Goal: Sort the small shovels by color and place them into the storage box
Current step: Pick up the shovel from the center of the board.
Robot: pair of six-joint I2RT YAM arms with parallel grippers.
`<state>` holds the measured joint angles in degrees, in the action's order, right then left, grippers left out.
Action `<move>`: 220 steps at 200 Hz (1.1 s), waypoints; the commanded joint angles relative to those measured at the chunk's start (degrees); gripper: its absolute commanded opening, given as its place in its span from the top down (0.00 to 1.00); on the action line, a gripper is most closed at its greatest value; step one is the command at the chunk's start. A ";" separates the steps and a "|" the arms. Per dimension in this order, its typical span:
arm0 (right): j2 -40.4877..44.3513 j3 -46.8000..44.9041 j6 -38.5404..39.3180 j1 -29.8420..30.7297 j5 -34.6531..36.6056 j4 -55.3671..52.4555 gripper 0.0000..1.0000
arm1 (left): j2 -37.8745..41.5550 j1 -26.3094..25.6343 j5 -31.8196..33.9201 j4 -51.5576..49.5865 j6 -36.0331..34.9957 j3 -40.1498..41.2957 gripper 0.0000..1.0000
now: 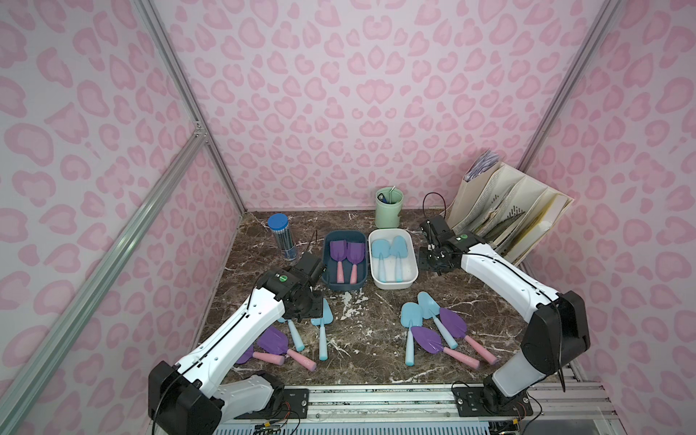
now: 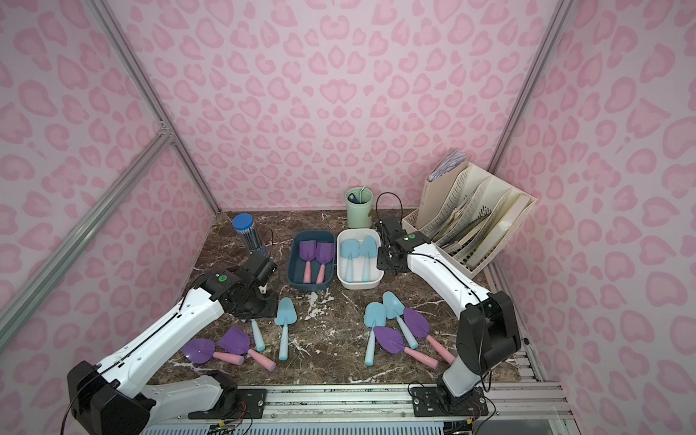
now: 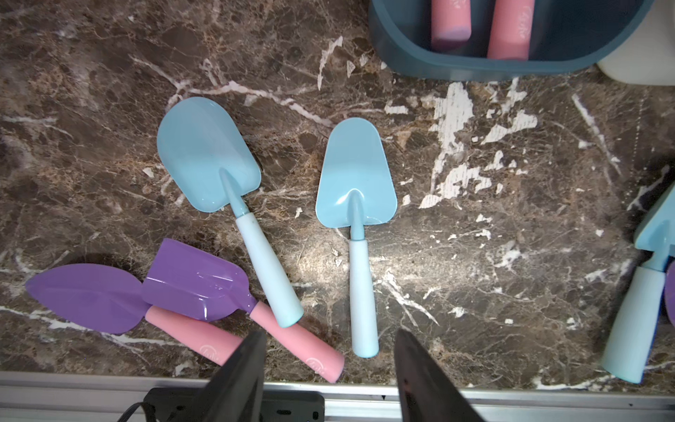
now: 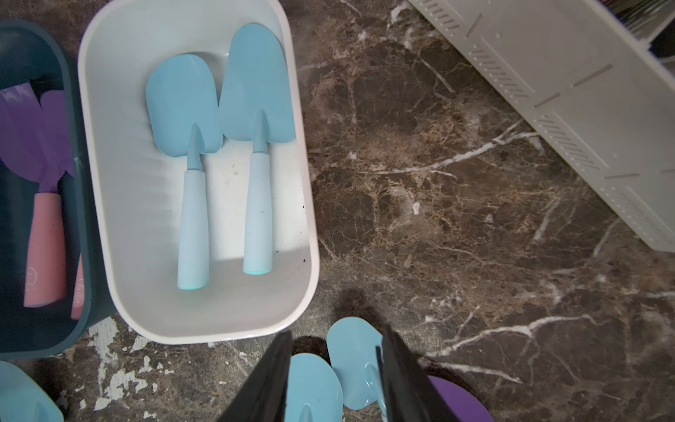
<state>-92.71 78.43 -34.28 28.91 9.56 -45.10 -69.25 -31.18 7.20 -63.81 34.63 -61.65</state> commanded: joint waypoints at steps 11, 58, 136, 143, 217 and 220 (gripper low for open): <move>0.44 -1.78 0.53 -0.14 -1.01 0.72 0.55 | -0.68 -2.61 1.57 0.36 4.73 1.47 0.38; 1.09 -2.81 1.10 -0.51 -1.39 1.11 0.55 | -2.19 -4.65 1.35 1.30 7.92 4.50 0.37; 2.29 -4.95 1.50 -1.60 -1.74 2.21 0.55 | -6.61 -8.28 -2.61 6.83 9.11 9.11 0.35; 2.28 -5.04 1.51 -1.67 -1.73 2.21 0.54 | -7.34 -8.78 -2.88 7.28 9.23 9.34 0.35; 2.27 -5.62 1.59 -1.91 -1.83 2.47 0.54 | -11.33 -10.02 -4.98 11.73 10.11 13.06 0.43; 2.22 -5.58 1.59 -1.93 -1.83 2.52 0.54 | -11.42 -9.99 -5.00 11.85 10.21 13.25 0.43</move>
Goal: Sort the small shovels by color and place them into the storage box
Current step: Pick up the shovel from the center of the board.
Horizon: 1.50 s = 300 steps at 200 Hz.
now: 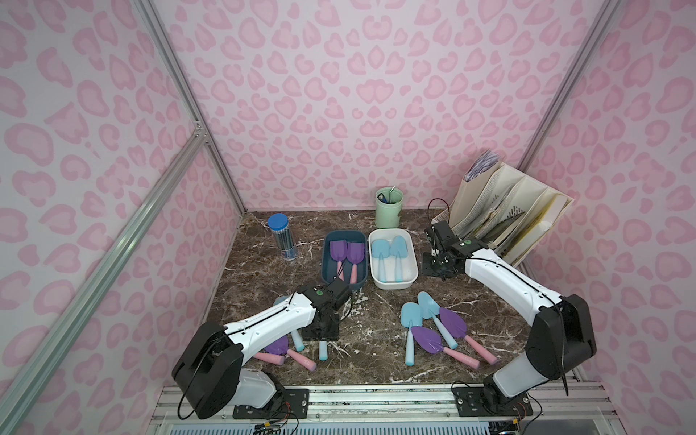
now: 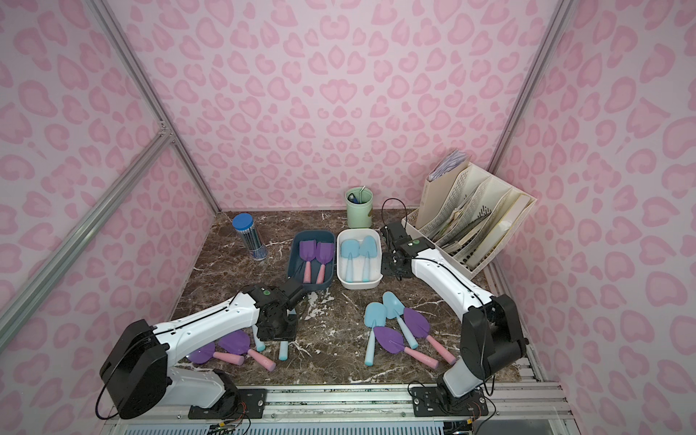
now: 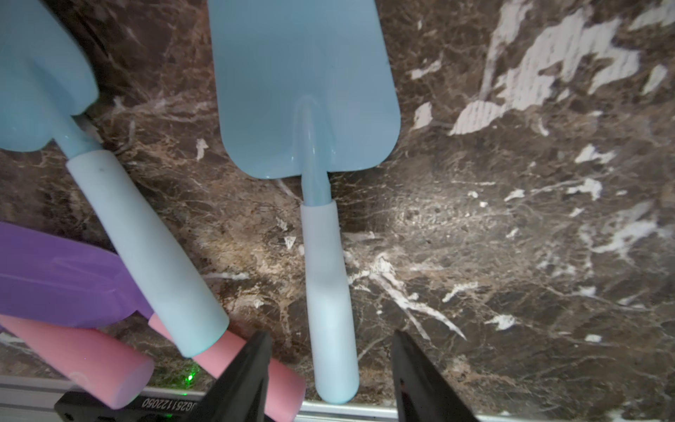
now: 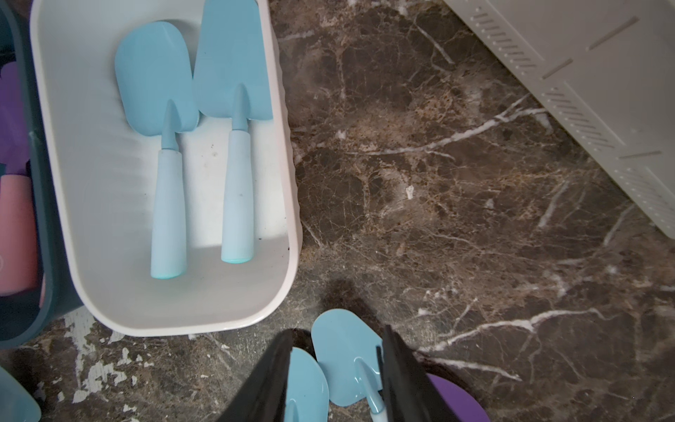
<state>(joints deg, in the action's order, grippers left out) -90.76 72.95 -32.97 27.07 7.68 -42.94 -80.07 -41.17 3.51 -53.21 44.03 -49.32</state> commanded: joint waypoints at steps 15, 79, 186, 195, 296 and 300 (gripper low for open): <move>0.15 -0.24 0.26 -0.13 0.04 0.38 0.54 | -0.78 -0.05 -2.13 2.14 1.09 1.72 0.43; 0.06 -0.55 -0.08 -0.16 -0.28 0.77 0.54 | -1.91 -0.05 -3.51 4.87 1.28 3.95 0.47; -0.72 0.03 0.11 -0.17 -0.29 0.62 0.55 | -3.07 -0.11 -2.54 5.76 1.19 4.77 0.59; -0.69 0.04 0.10 -0.16 -0.30 0.66 0.55 | -3.13 -0.12 -2.40 5.72 1.08 4.84 0.60; -0.42 0.01 -0.11 -0.07 -0.65 0.81 0.56 | -1.34 -0.13 -1.54 3.78 1.39 4.06 0.74; -0.47 0.01 -0.23 -0.08 -0.72 0.84 0.56 | -1.17 -0.07 -1.57 3.45 1.24 3.84 0.75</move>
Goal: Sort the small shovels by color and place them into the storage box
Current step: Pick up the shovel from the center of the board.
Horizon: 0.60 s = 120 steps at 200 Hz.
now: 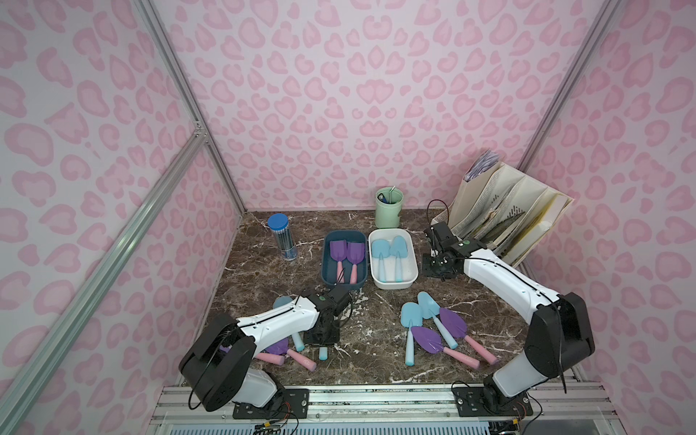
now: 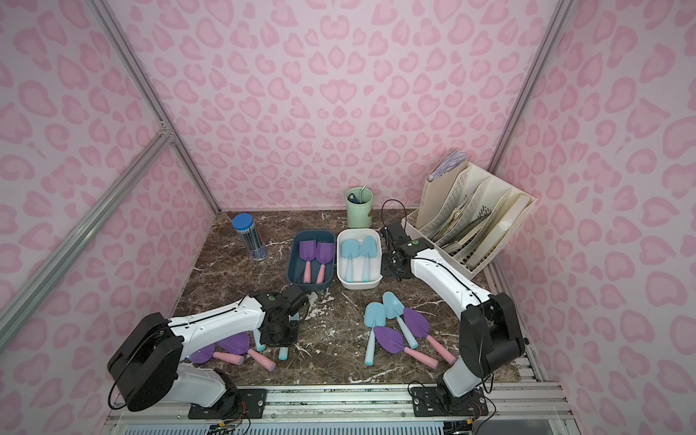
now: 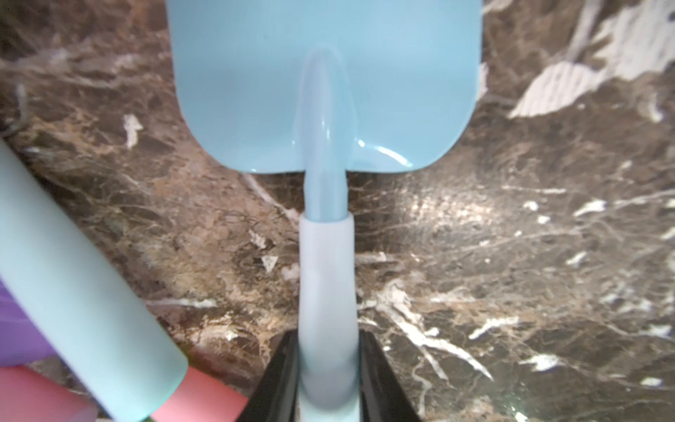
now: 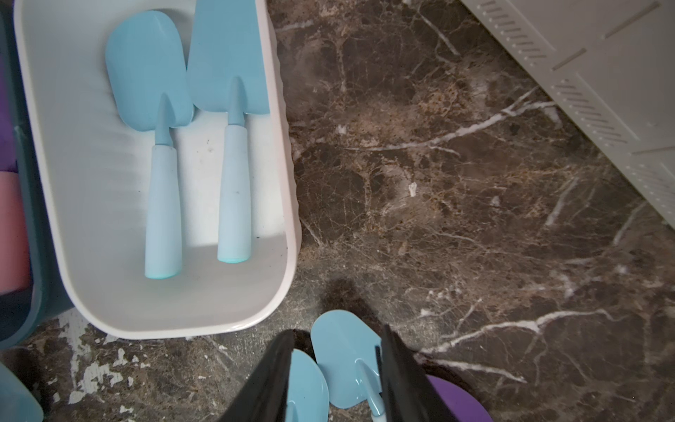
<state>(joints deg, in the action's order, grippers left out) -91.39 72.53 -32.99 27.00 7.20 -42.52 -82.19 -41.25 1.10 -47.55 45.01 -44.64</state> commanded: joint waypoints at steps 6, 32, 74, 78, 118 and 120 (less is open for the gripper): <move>0.18 0.43 -0.17 0.09 -0.32 0.51 0.56 | 1.27 -0.05 0.83 -2.66 0.25 -1.06 0.76; 0.00 0.68 -0.14 0.18 -0.43 0.51 0.56 | 3.09 -0.31 1.17 -4.98 0.48 -2.04 0.80; 0.32 0.75 0.25 0.20 -0.52 0.74 0.57 | 7.21 -0.72 2.12 -11.11 0.80 -4.28 0.82; 0.46 0.66 0.44 0.16 -0.58 0.92 0.57 | 7.79 -0.75 2.30 -11.82 0.90 -4.55 0.82; 1.57 -0.17 1.03 -0.19 -0.57 1.63 0.57 | 10.77 -1.38 4.09 -19.39 0.23 -12.17 0.84; 1.68 -0.24 1.01 -0.17 -0.60 1.65 0.56 | 10.68 -1.51 4.26 -19.72 0.13 -12.89 0.84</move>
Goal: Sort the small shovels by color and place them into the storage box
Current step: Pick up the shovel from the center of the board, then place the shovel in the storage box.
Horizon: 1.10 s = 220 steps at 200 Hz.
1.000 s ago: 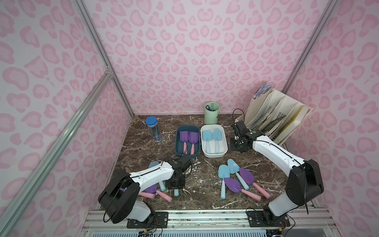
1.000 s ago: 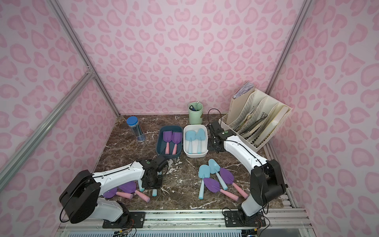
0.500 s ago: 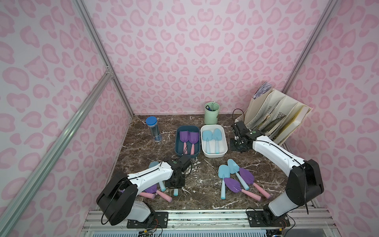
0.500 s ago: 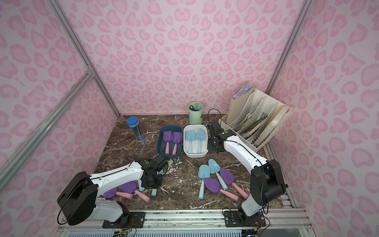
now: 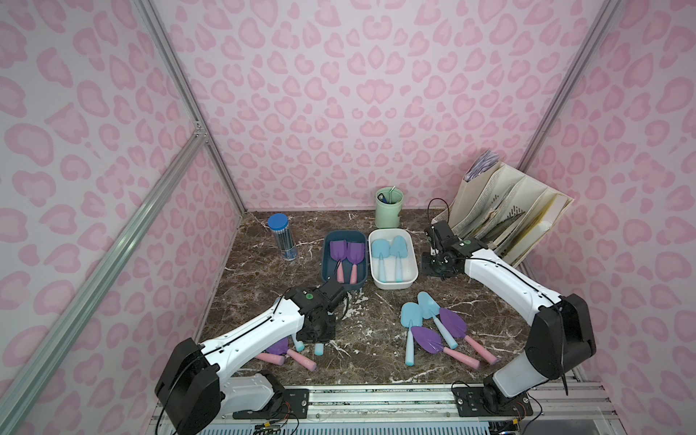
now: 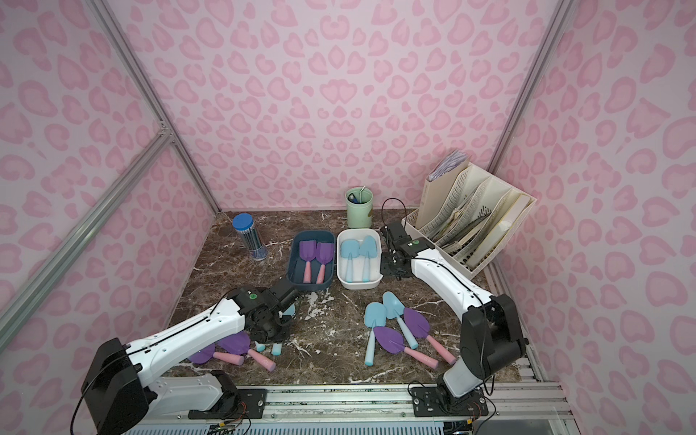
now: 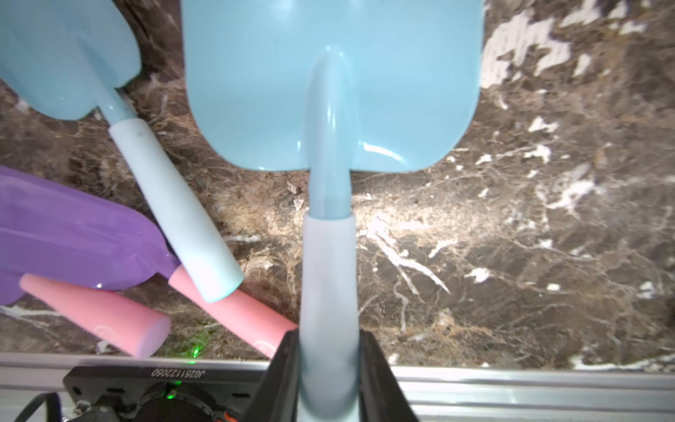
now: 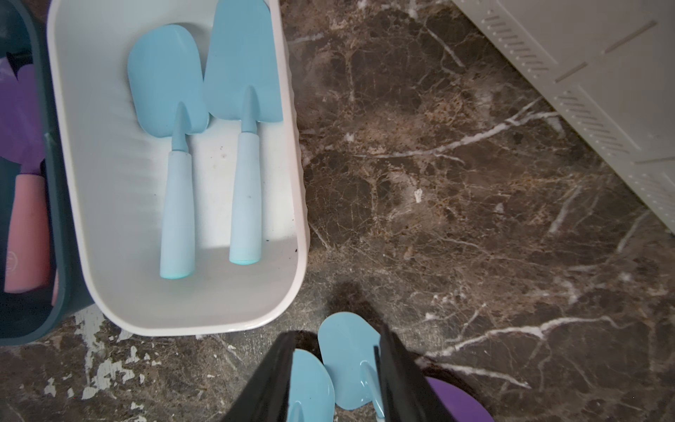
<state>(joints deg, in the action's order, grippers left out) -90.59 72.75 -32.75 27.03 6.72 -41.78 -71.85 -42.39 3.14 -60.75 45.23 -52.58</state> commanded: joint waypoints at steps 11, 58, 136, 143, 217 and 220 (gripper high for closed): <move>1.18 -0.69 0.85 -0.25 -0.27 1.08 0.57 | -0.69 -0.63 2.73 -7.69 -0.81 -8.56 0.84; 4.41 -3.01 2.78 -1.18 -0.48 1.36 0.56 | -12.94 -0.70 -1.26 -5.27 -7.30 -26.27 0.85; 11.73 -6.29 3.59 -4.69 -0.39 -0.58 0.56 | -41.92 -0.93 -7.43 -3.30 -12.34 -61.64 0.87; 12.03 -6.45 3.70 -4.94 -0.48 -0.58 0.56 | -43.91 -0.99 -7.38 -3.07 -12.53 -64.02 0.87; 12.80 -8.13 3.72 -5.58 -1.62 0.12 0.56 | -60.54 -1.08 -7.63 0.01 -12.33 -79.40 0.87; 12.80 -8.12 3.72 -5.58 -1.70 0.12 0.56 | -61.04 -1.10 -7.59 0.13 -12.40 -79.64 0.87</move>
<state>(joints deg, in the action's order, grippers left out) -77.97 64.71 -29.76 21.39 5.48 -41.80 -129.88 -43.46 -3.70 -61.65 33.23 -129.69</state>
